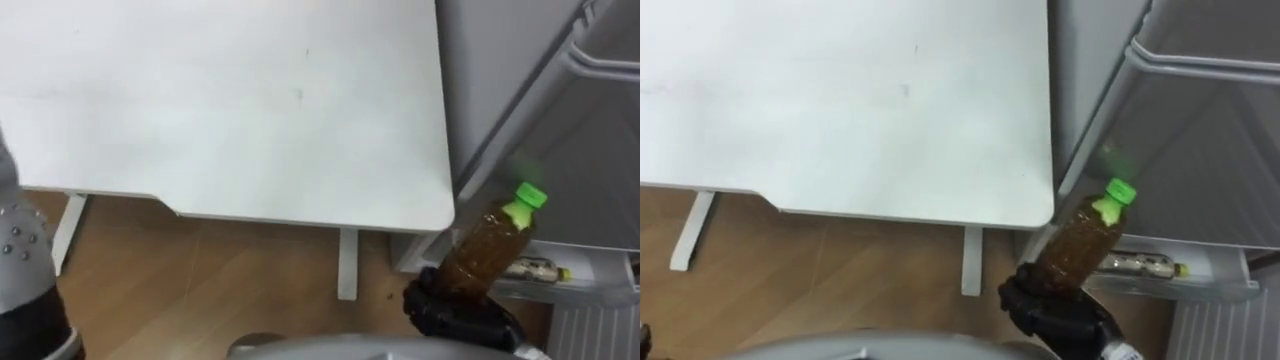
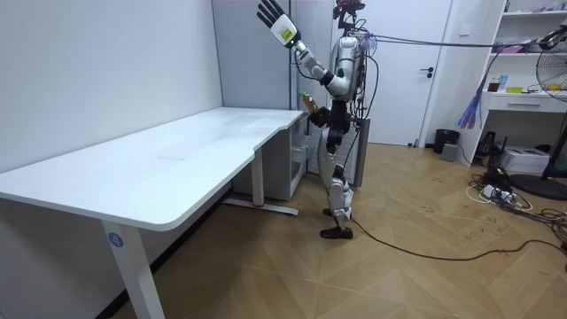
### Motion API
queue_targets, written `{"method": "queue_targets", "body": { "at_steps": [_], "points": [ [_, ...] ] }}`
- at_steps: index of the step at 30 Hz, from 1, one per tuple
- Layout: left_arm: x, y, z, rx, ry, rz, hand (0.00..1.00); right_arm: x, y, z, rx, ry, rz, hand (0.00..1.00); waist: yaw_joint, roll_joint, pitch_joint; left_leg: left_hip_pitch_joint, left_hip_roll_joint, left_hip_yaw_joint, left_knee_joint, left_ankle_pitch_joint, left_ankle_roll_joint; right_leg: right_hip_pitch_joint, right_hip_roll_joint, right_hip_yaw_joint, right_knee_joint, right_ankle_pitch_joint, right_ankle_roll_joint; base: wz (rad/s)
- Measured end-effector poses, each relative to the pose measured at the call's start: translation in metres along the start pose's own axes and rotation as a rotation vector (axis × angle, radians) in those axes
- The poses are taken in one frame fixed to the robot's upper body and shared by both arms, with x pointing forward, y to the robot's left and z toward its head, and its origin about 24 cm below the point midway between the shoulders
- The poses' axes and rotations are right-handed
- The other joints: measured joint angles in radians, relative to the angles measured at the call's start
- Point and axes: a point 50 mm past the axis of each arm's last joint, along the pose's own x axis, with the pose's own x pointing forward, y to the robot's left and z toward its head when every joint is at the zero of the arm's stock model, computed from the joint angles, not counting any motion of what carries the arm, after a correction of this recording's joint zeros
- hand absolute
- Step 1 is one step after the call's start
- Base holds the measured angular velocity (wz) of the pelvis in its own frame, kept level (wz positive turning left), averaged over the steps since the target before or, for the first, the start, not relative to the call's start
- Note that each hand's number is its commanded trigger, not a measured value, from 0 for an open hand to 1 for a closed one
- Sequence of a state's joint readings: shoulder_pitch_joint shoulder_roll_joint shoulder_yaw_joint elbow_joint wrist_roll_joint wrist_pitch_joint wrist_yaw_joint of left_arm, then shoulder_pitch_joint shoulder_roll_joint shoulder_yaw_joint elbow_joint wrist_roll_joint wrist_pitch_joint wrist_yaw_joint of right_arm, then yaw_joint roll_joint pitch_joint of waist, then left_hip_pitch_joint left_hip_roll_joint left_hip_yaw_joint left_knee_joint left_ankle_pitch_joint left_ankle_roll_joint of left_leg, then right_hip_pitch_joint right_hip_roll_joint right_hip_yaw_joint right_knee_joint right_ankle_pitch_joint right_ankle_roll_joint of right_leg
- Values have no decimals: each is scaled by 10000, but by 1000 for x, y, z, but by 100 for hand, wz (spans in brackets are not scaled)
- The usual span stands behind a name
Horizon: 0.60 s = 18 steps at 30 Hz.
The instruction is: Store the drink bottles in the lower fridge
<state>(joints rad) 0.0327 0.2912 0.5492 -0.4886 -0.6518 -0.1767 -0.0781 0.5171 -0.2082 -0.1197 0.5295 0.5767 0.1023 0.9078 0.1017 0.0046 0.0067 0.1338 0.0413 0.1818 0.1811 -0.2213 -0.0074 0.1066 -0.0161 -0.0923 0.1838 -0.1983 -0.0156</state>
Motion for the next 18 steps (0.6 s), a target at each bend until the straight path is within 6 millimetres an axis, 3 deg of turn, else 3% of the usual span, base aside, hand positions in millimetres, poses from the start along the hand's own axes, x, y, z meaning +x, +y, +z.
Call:
{"method": "queue_targets", "body": {
  "at_steps": [1, 3, 5, 9, 13, 18],
  "points": [
    [-5, 14, 0, 595, 199, 829, 0, -6, -4, -6, 254, 6, -354, 100, 78, 22, -36, 16, 4, -10, -6, -23, -14, 9, 6, -11, 3, -10, 3, 0],
    [-13, 32, 2, 1213, 422, 1979, 0, -12, -7, -9, 462, -60, -677, 100, 164, 63, -17, -19, 20, -52, -33, -46, -9, -38, 14, -70, -2, -14, 1, 4],
    [-27, 53, -2, 2040, 1016, 3333, 0, -18, -10, -13, 674, -106, -983, 100, 276, 127, -47, -21, 5, -140, -23, -56, -2, -11, 10, -121, -43, -16, 4, 7],
    [-46, 75, -7, 2645, 1763, 5067, 0, -21, -15, -17, 860, -41, -1697, 100, 378, 241, -98, -21, -4, -209, 0, -56, -3, 18, 12, -160, -53, -15, 3, 4],
    [-83, 107, -14, 3511, 3078, 7199, 0, -26, -23, -25, 1634, -274, -2805, 100, 314, 363, -94, 163, -34, -254, -116, -55, -3, 228, -1, -203, -140, -49, 14, 5],
    [-135, 136, -26, 4030, 4898, 9439, 0, -29, -27, -26, 2080, -566, -3636, 100, 189, 347, -104, 176, -123, -358, -133, -52, -2, 219, -10, -216, -140, -73, 16, 1]
  ]
}}
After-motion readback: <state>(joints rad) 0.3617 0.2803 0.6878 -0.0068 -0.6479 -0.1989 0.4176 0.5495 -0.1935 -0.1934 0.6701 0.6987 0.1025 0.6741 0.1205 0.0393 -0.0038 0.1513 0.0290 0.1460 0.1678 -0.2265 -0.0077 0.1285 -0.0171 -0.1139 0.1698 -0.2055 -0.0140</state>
